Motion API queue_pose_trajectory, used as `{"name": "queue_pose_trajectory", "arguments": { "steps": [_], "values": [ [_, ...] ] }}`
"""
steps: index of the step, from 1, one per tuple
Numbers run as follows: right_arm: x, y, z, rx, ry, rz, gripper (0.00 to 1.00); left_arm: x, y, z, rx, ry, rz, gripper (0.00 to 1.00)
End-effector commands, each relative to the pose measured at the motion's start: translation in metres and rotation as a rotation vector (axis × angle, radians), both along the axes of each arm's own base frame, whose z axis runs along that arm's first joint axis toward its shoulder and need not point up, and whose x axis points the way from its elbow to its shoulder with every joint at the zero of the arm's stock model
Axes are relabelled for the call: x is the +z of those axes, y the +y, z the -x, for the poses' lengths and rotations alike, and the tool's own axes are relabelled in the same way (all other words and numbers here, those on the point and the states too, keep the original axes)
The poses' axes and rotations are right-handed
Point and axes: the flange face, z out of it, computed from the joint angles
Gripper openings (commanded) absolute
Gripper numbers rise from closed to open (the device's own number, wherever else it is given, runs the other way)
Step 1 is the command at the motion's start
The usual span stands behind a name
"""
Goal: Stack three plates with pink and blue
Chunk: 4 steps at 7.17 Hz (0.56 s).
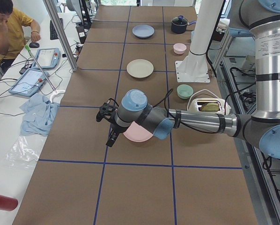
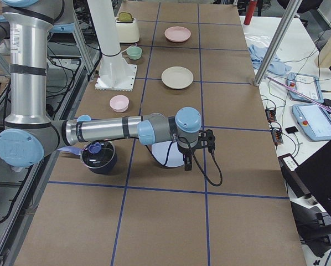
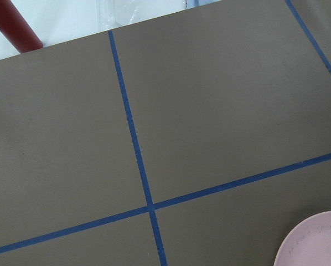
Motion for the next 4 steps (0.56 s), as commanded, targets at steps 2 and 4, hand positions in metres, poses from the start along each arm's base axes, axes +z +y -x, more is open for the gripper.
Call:
{"name": "queue_pose_trajectory", "arguments": {
  "steps": [2,4],
  "values": [
    [0.000,0.000,0.048,-0.021,0.015,0.068,1.00,0.017,-0.001,-0.012,0.020,0.005,0.053,1.00],
    [-0.003,-0.001,0.048,-0.017,0.025,0.058,1.00,0.026,-0.002,-0.079,0.060,0.049,0.177,1.00]
  ]
}}
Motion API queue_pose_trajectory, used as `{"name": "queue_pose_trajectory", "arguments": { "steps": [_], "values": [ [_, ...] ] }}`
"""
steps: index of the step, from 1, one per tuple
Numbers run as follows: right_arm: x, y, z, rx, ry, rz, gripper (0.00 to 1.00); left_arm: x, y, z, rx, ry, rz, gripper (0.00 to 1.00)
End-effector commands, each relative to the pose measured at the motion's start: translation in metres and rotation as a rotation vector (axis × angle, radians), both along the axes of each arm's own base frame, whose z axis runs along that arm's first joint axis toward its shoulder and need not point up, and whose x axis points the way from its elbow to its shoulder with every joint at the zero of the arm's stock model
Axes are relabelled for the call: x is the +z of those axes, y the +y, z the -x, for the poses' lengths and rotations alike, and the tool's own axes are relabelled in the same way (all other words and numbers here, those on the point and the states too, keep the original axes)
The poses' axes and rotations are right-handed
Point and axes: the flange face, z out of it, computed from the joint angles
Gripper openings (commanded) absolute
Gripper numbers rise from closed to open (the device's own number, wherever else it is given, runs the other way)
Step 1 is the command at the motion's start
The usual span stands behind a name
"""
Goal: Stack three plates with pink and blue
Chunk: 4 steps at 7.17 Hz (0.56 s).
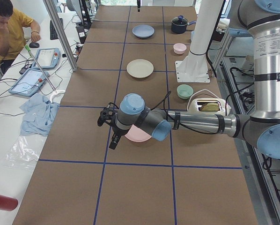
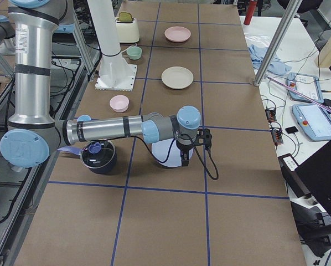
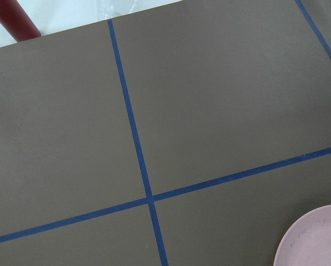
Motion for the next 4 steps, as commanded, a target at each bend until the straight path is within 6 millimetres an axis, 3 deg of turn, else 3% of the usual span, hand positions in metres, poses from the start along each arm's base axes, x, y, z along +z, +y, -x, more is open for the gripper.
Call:
{"name": "queue_pose_trajectory", "arguments": {
  "steps": [1,4],
  "values": [
    [-0.001,-0.001,0.002,0.001,0.009,-0.001,1.00,0.024,0.002,-0.076,0.102,0.013,0.102,1.00],
    [-0.003,-0.001,0.002,0.002,0.011,-0.005,1.00,0.055,0.011,-0.131,0.200,0.004,0.179,1.00]
  ]
}}
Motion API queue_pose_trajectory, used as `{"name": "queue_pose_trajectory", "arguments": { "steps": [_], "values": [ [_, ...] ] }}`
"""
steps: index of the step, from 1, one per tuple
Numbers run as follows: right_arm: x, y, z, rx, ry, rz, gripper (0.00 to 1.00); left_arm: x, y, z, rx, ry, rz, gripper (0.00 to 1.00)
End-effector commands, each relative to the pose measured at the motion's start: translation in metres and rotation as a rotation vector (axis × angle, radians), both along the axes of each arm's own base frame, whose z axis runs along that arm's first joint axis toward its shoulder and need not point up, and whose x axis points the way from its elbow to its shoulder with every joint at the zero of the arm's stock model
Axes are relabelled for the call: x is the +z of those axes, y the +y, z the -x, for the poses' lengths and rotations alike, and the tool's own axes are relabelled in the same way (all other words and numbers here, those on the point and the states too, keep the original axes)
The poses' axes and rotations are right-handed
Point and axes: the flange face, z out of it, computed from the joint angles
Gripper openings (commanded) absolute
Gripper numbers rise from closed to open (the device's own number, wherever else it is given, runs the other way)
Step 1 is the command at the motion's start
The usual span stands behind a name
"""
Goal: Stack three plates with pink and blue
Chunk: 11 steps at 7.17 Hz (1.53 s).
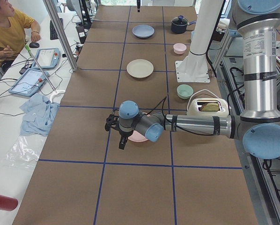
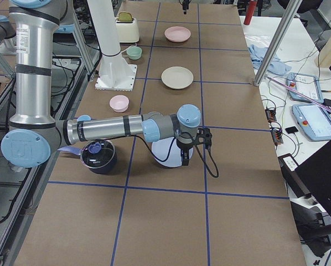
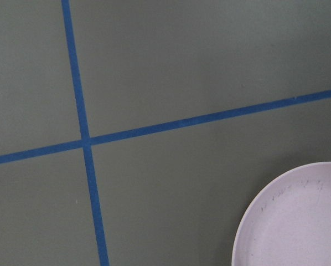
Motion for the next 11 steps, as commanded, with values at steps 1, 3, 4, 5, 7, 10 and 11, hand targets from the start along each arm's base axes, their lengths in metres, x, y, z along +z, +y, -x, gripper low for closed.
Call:
{"name": "queue_pose_trajectory", "arguments": {
  "steps": [1,3,4,5,7,10,11],
  "values": [
    [0.000,0.000,0.000,0.000,0.000,0.000,1.00,0.019,0.011,-0.047,0.082,-0.010,0.055,1.00],
    [0.001,0.001,0.000,0.000,0.000,0.002,1.00,0.027,0.022,-0.072,0.146,0.004,0.087,1.00],
    [0.000,0.000,0.000,0.000,0.000,0.000,1.00,0.028,0.028,-0.082,0.182,0.027,0.107,0.99],
    [0.001,0.001,0.000,0.000,0.000,0.002,1.00,0.030,0.030,-0.086,0.191,0.025,0.111,0.93],
    [0.001,0.001,0.000,0.000,0.000,0.002,1.00,0.037,0.031,-0.088,0.196,0.019,0.127,0.69],
    [-0.007,0.001,0.000,0.000,-0.003,-0.013,1.00,0.031,0.012,-0.100,0.196,0.024,0.119,0.47],
    [-0.007,0.001,0.000,0.000,-0.003,-0.013,1.00,0.027,0.007,-0.103,0.197,0.028,0.112,0.16]
  ]
}}
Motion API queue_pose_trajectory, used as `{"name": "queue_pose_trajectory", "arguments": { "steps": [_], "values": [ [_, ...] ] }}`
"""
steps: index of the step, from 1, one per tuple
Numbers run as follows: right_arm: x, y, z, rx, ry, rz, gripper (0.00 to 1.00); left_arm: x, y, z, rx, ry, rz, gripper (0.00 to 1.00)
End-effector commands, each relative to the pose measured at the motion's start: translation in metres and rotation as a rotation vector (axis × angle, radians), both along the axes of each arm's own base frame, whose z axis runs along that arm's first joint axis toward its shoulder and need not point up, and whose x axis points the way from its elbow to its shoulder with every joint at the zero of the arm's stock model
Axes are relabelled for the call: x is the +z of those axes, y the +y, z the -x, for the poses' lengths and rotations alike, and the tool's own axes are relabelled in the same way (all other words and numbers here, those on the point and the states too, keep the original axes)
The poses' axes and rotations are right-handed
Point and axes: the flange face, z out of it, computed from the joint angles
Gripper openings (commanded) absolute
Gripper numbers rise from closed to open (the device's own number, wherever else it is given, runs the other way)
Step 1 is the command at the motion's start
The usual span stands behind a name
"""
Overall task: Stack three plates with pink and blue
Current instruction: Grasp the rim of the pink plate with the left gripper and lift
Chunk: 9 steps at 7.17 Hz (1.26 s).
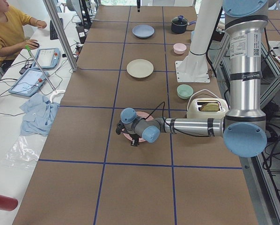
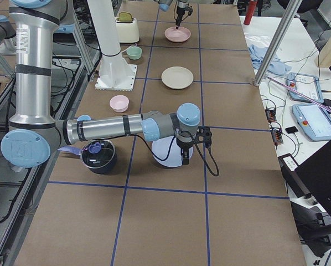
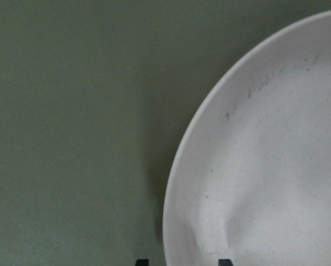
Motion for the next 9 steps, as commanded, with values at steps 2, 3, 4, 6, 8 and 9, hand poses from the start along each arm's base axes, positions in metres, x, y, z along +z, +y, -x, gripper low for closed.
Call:
{"name": "queue_pose_trajectory", "arguments": {
  "steps": [2,3,4,6,8,9],
  "values": [
    [-0.005,0.000,0.000,0.000,-0.002,-0.009,1.00,-0.006,-0.008,-0.004,-0.002,0.005,-0.009,0.00],
    [-0.008,0.000,-0.001,0.003,-0.002,-0.013,1.00,-0.021,-0.009,-0.003,-0.023,0.017,-0.009,0.00],
    [-0.009,0.000,-0.001,0.003,-0.002,-0.016,1.00,-0.047,-0.010,-0.006,-0.061,0.040,0.004,0.00],
    [-0.011,0.002,-0.001,0.003,-0.003,-0.019,1.00,-0.150,-0.036,-0.025,-0.076,0.092,0.050,0.00],
    [-0.012,0.001,0.000,0.001,-0.003,-0.021,1.00,-0.295,-0.076,-0.049,-0.207,0.114,0.180,0.00],
    [-0.010,0.002,0.000,0.001,-0.002,-0.018,1.00,-0.344,-0.076,-0.080,-0.203,0.158,0.247,0.00]
  ]
}}
